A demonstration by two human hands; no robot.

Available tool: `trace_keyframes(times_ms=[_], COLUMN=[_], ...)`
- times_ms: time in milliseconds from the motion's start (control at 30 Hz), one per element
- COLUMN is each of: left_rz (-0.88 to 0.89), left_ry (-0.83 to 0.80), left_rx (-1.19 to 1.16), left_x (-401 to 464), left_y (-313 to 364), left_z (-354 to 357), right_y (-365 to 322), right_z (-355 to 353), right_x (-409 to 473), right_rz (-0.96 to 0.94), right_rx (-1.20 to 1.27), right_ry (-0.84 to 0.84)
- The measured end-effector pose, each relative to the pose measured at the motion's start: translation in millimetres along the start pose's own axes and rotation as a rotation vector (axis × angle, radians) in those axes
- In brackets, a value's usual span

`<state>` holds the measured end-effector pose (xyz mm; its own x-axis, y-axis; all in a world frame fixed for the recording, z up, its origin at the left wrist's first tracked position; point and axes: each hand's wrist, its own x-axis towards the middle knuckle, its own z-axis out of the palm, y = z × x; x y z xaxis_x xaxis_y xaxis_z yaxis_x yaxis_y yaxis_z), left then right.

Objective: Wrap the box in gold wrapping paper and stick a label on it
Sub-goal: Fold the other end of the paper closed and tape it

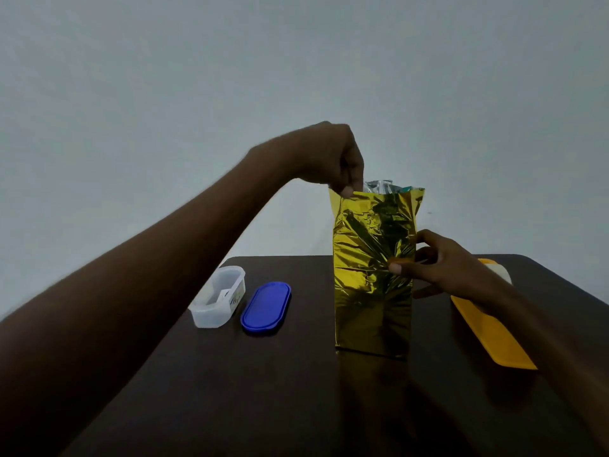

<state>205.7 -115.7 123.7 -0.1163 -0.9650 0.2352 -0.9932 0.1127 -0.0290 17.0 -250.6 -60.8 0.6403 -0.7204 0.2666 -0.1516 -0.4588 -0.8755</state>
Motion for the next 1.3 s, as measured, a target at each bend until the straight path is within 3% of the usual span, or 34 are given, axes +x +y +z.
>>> trace_keyframes(times_ms=[133,367,533,700,867,1033,1133,1300], left_rz=[-0.039,-0.098,-0.293,-0.221,-0.107,0.043,0.149,0.126], left_ry=[-0.063,0.224,-0.053,0.044,0.25,0.007,0.144,0.347], left_rx=[0.141,-0.01,-0.105,-0.083,-0.016,0.045,0.107,-0.053], left_x=[2,8,29,38,46,69,80,80], left_y=[-5,-20,-24,-32,-29,1,16,19], left_z=[11,0,17,22,14,34,44,26], right_y=[-3,-6,-6,-5,-3,-9,-11,-9], right_z=[-3,-5,-6,-8,-10,-5,-5,-7], right_x=[-2,-1,1,2,2,3,3,2], right_rz=[0.001,-0.016,-0.033,-0.034,-0.038,-0.05,-0.046,-0.035], right_rx=[0.01,0.012,-0.003,-0.004,-0.018,-0.037,-0.036,-0.028], right_ry=[-0.03,-0.076,-0.097,-0.108,-0.112,-0.125,-0.125,-0.118])
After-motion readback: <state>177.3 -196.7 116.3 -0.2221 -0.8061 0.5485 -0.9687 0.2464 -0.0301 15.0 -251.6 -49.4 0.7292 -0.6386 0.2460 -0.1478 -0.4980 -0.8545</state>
